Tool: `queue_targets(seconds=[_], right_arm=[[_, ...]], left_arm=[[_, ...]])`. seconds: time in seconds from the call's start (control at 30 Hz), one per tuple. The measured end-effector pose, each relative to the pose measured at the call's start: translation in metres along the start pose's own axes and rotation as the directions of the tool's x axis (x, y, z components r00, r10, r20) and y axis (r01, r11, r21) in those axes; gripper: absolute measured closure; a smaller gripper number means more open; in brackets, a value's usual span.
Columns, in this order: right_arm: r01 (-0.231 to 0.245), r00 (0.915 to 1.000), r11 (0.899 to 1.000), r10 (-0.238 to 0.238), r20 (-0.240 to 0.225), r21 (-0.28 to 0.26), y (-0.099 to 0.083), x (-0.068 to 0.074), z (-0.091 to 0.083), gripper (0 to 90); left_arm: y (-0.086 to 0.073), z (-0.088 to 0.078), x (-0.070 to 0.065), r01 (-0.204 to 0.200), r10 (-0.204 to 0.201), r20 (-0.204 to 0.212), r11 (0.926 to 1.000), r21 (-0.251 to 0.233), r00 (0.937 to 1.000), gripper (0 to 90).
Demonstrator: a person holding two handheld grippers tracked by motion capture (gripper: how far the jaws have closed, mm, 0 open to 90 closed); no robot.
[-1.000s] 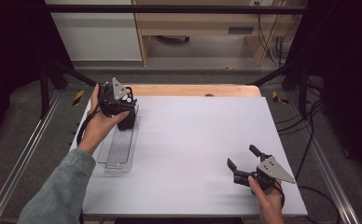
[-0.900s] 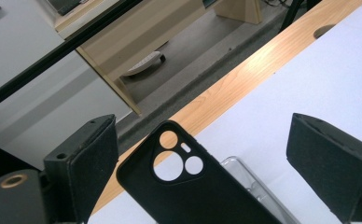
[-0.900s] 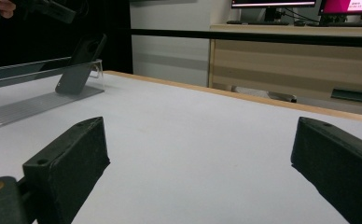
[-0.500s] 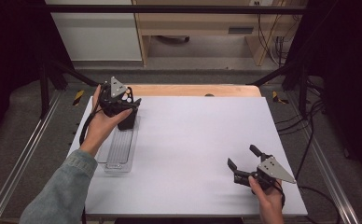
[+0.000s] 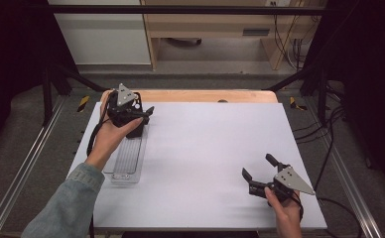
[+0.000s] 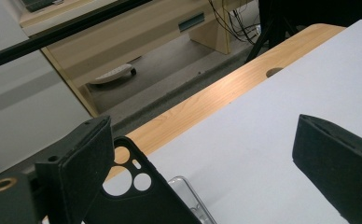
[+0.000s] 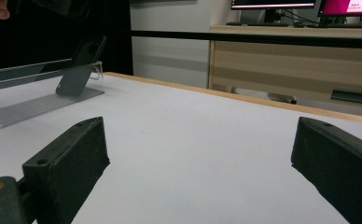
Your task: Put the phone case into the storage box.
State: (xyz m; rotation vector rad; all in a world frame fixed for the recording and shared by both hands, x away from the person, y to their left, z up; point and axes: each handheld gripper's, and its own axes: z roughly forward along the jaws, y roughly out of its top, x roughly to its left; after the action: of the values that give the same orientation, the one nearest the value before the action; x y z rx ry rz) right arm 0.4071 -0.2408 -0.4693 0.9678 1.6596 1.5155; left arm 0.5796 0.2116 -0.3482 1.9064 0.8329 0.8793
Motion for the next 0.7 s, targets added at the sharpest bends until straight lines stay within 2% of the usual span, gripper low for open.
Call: queue_targets(seconds=[0.3, 0.63, 0.7], right_arm=[[0.004, 1.0, 1.0, -0.004, 0.0, 0.0, 0.0, 0.0, 0.0, 4.2], [0.005, 1.0, 1.0, -0.005, -0.002, -0.001, 0.0, 0.0, 0.0, 3.9], [0.006, 1.0, 1.0, -0.006, -0.004, -0.002, 0.0, 0.0, 0.0, 3.9]], left_arm=[[-0.001, -0.006, -0.006, 0.016, -0.015, 0.034, 0.9991, -0.04, 0.9993, 4.2], [-0.001, -0.014, -0.013, 0.071, -0.066, 0.065, 0.9943, -0.08, 0.9957, 3.5], [-0.002, -0.015, -0.014, 0.066, -0.06, 0.064, 0.9938, -0.09, 0.9961, 3.2]])
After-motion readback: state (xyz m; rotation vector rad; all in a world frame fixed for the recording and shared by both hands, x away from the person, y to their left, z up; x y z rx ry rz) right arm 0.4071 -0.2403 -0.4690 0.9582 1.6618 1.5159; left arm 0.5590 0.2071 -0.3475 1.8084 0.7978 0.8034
